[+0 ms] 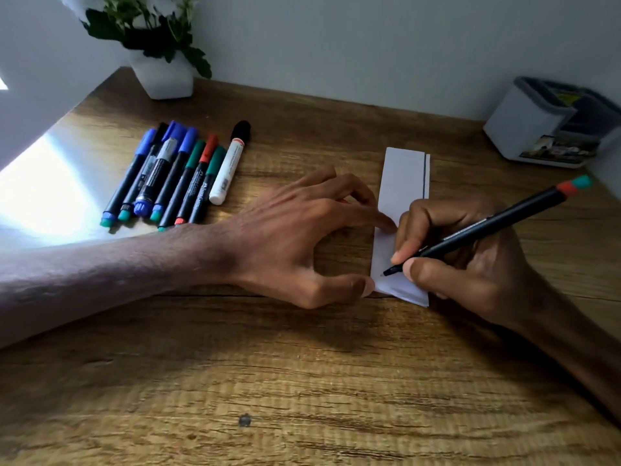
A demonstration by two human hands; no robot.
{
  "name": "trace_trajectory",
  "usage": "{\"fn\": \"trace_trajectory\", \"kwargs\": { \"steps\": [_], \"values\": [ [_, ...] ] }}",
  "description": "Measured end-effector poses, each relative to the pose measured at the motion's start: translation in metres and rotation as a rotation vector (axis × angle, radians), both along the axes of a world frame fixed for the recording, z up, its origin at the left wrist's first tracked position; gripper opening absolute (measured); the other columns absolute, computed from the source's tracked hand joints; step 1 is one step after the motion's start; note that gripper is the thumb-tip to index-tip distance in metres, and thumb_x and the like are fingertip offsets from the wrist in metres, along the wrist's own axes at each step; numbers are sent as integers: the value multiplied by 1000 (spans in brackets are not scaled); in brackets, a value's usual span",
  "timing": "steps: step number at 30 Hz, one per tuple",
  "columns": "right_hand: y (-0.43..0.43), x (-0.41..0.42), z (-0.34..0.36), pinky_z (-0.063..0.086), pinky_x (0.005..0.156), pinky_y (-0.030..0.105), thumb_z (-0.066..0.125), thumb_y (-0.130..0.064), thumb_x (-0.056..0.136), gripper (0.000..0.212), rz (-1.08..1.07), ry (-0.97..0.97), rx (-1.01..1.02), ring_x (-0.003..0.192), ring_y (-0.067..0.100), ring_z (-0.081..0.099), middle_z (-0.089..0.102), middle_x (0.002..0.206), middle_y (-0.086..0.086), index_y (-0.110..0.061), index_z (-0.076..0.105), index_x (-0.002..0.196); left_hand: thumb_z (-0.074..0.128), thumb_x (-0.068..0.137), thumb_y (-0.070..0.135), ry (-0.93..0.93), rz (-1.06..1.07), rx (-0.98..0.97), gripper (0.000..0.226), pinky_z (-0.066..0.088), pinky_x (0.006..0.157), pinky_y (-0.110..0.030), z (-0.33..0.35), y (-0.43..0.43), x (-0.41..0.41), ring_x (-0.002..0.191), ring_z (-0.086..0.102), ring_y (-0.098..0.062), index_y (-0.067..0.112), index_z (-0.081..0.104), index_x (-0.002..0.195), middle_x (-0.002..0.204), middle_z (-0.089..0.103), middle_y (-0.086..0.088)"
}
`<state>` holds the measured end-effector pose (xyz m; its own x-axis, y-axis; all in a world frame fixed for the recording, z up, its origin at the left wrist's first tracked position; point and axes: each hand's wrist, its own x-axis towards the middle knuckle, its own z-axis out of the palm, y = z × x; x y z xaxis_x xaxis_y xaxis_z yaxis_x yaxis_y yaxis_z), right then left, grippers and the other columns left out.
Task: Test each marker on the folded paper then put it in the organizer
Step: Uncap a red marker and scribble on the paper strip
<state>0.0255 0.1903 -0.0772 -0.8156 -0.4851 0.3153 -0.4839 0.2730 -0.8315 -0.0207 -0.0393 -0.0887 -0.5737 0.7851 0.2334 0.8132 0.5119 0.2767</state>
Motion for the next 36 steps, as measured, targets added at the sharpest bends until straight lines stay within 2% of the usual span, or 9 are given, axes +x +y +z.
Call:
{"fn": "trace_trajectory", "kwargs": {
  "steps": [2,5,12,15,19,30,36],
  "values": [
    [0,0,-1,44,48,41,65,-16,73,14,-17,18,14,57,28,59,64,67,12,-2,68,72,56,83,70,5,2,-6,75,52,92,-42,0,0,0,126,38,-7,36,46,149,146,44,10],
    [0,1,-1,46,49,47,66,-17,73,13,-20,46,44,60,30,61,66,68,10,-5,68,71,56,83,70,7,7,-7,76,53,91,-44,0,-1,0,125,40,-9,36,45,150,145,45,10],
    [-3,1,-1,50,50,41,68,-18,73,13,-11,83,102,61,22,65,68,70,2,-6,69,71,55,83,72,11,11,-2,76,54,87,-43,0,0,1,124,41,-9,35,47,149,145,46,9],
    [-4,2,-1,51,50,35,68,-18,72,13,1,83,111,61,19,66,69,71,-4,-5,69,70,55,83,72,13,8,7,76,54,87,-42,1,-1,0,124,42,-10,34,48,148,144,47,9],
    [-3,3,0,50,48,38,68,-19,72,12,-5,81,116,59,21,65,68,68,2,-7,68,69,56,82,71,8,12,18,75,54,86,-42,0,-1,1,122,40,-7,35,48,147,143,48,10],
    [-3,3,-1,50,48,41,69,-18,72,11,-13,65,117,60,22,64,68,69,2,-8,69,70,55,83,72,14,19,10,75,55,84,-42,1,-1,1,125,41,-9,36,46,148,144,48,9],
    [-2,2,-1,50,49,40,69,-19,72,11,-5,70,126,61,21,64,68,69,1,-8,69,70,54,82,72,18,23,8,76,54,80,-37,1,-1,2,124,40,-7,36,46,148,144,47,10]
  ]
}}
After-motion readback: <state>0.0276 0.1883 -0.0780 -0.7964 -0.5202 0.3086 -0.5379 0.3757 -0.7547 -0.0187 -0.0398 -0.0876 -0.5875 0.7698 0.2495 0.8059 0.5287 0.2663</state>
